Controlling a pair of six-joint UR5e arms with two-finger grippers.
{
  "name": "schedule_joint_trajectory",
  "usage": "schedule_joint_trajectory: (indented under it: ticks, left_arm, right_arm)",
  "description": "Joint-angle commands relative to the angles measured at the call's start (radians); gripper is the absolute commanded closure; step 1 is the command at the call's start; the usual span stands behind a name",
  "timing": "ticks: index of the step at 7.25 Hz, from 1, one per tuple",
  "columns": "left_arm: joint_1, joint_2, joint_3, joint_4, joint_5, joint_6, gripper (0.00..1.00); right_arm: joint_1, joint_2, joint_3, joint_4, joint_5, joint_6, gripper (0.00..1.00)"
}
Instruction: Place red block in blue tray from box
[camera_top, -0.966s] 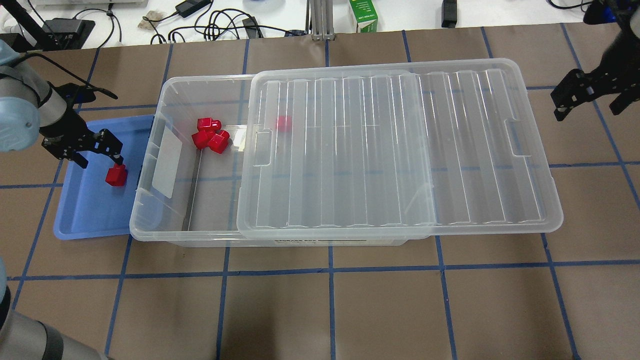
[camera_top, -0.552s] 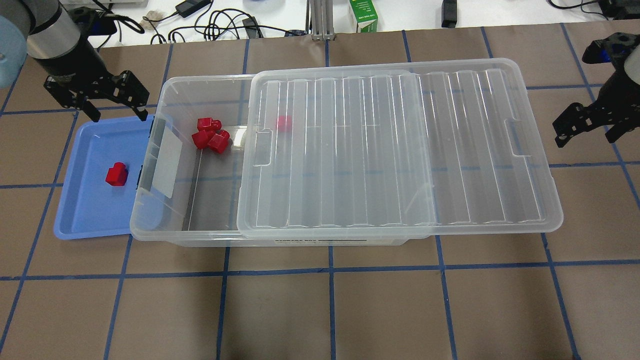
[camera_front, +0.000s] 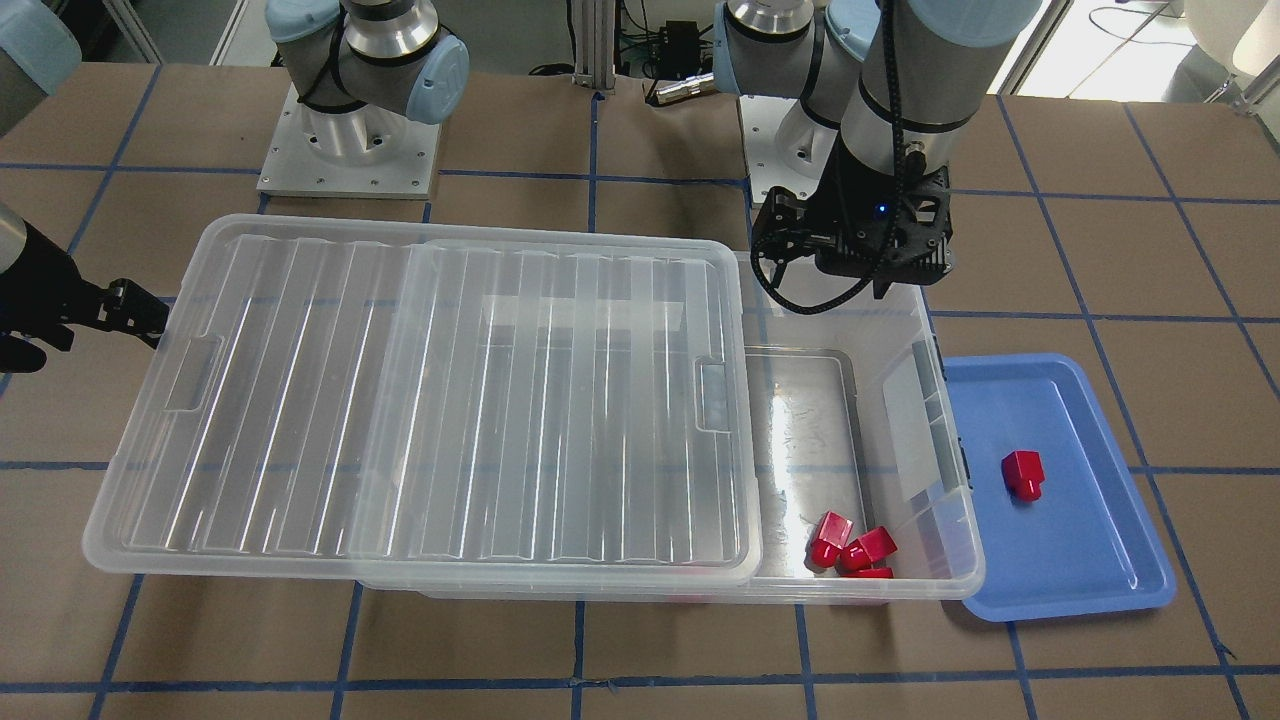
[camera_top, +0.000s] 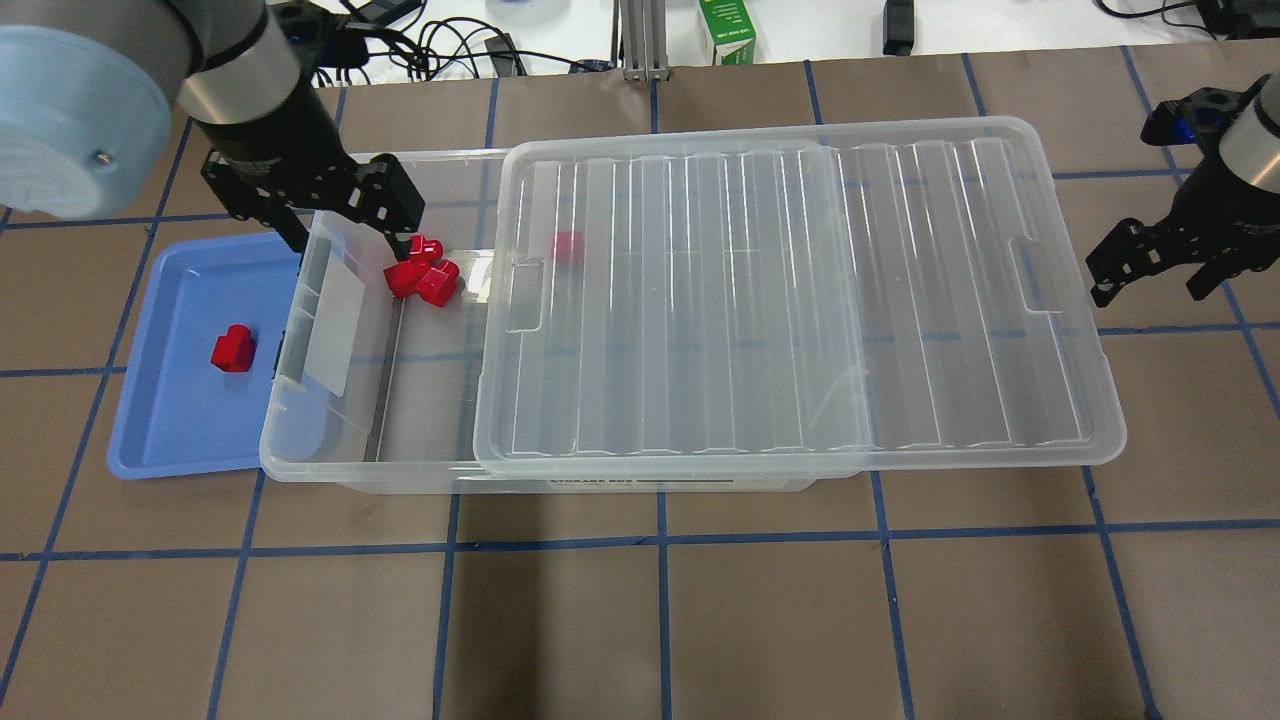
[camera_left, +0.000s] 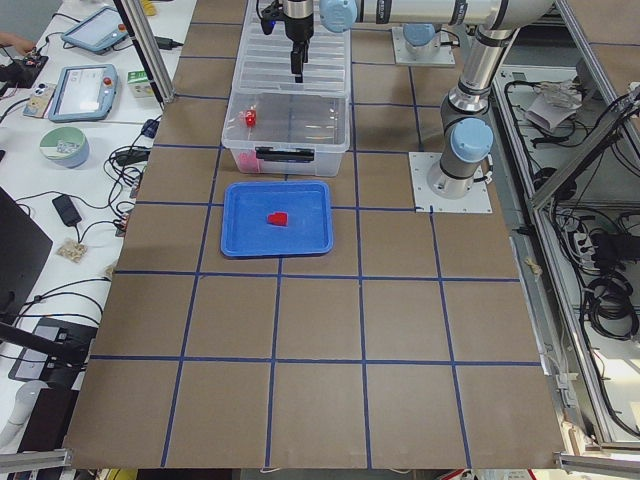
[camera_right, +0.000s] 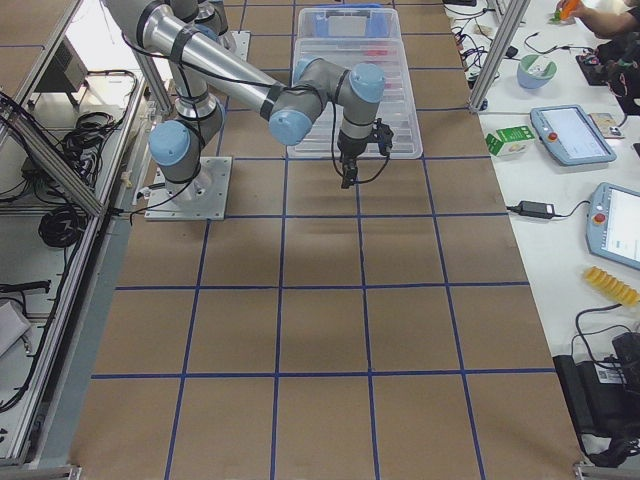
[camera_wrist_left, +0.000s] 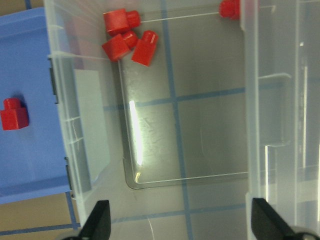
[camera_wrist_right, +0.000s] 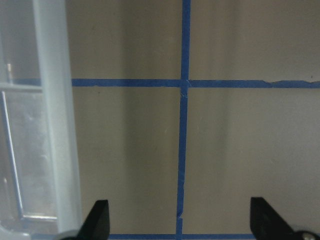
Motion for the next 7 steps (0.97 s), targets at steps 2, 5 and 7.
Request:
schedule_joint_trajectory:
  ticks: [2,5,7]
  left_arm:
    - [0.111,0.057,-0.018,0.016,-0.008,0.019,0.00]
    - [0.119,0.087,-0.023,0.013,0.004,0.019,0.00]
    - [0.119,0.086,-0.024,0.013,0.000,0.020,0.00]
  right_arm:
    - [0.045,0.006,0.006,0.000,0.096,0.076,0.00]
    - [0.226,0.006,0.004,-0.042,0.103,0.261,0.00]
    - [0.335,0.012,0.004,-0.095,0.103,0.355,0.00]
